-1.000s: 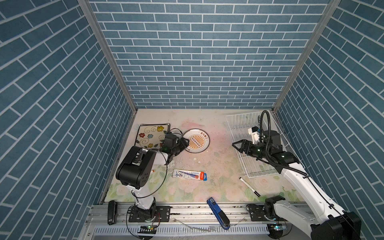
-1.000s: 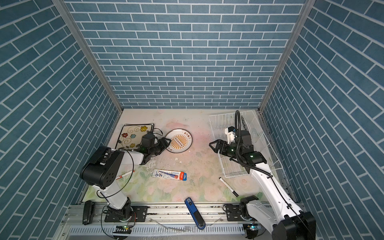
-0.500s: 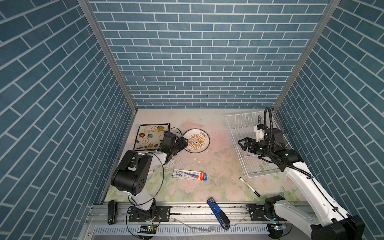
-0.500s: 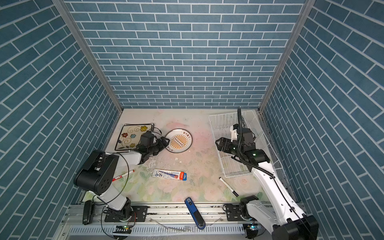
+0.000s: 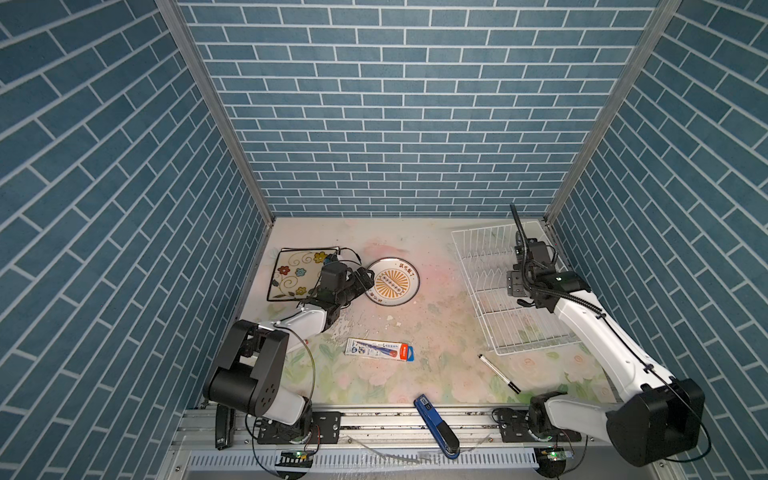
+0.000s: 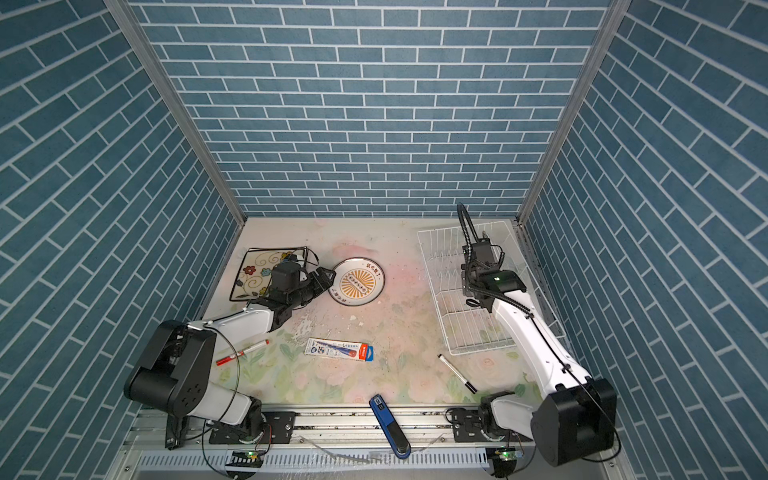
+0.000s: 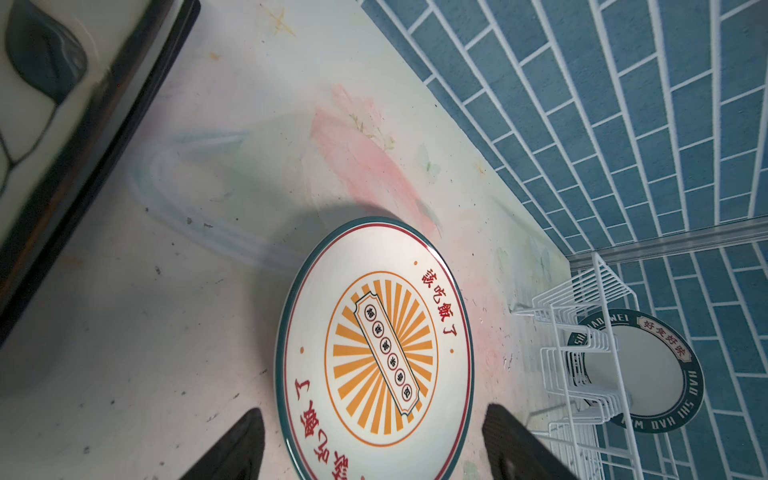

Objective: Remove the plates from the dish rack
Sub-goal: 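Lower the sunburst plate with the left gripper while the right moves to the rack, then lower the right gripper onto the rim of the green-rimmed plate in the rack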

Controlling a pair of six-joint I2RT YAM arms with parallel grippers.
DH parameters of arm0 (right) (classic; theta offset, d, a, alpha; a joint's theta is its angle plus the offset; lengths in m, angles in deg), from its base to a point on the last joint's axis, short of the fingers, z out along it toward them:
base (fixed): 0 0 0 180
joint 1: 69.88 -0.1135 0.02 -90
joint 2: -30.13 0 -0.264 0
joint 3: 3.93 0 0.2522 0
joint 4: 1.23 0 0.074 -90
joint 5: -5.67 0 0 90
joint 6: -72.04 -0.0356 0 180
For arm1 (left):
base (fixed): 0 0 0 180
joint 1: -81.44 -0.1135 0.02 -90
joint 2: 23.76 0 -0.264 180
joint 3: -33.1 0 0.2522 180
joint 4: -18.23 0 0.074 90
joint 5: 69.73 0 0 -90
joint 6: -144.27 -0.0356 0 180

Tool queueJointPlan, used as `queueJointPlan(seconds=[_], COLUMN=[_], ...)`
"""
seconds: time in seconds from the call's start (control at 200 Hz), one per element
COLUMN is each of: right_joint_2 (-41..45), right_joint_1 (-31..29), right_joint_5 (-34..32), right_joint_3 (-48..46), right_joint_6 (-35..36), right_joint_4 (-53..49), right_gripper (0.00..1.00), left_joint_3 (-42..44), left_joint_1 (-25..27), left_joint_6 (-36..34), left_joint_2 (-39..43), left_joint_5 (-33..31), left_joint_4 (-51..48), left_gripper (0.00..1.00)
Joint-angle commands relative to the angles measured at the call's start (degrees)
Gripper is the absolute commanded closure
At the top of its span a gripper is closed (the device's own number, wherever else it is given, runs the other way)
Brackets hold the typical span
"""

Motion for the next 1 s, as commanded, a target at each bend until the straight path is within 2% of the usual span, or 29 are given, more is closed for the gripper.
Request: queueJointPlan(seconds=[0.0,0.17,0.37,0.56,0.995], right_joint_2=[-2.9,-8.7,-13.2,-17.8,-27.8], right_joint_1=[0.1,0.1,0.1,0.2,1.2], right_joint_5=[-9.2,-12.8,-12.8,-12.8,-14.1], right_joint_3=[4.3,7.8,11.3,16.0,28.4], right_joint_6=[4.9,7.4,9.7,9.9,7.3], right_joint_4=[-1.9,-2.2,-2.0,-4.6,-12.9], right_gripper=[0.17,0.16,0.18,0.27,0.26], left_joint_3=[0.7,0.2,-0.6,-0.6,0.5], left_joint_1=[-0.1,1.1,2.2,3.7,4.3], left_joint_6=[-1.0,-1.2,-1.0,0.6,0.9], left_joint_2=[1.4,2.5,2.7,2.7,4.2], left_joint_5=[0.4,-0.2,0.4,-0.2,-0.3], left_joint_4=[-1.7,-1.9,-1.5,-0.1,0.3], left_gripper=[0.16,0.15,0.15,0.15,0.15])
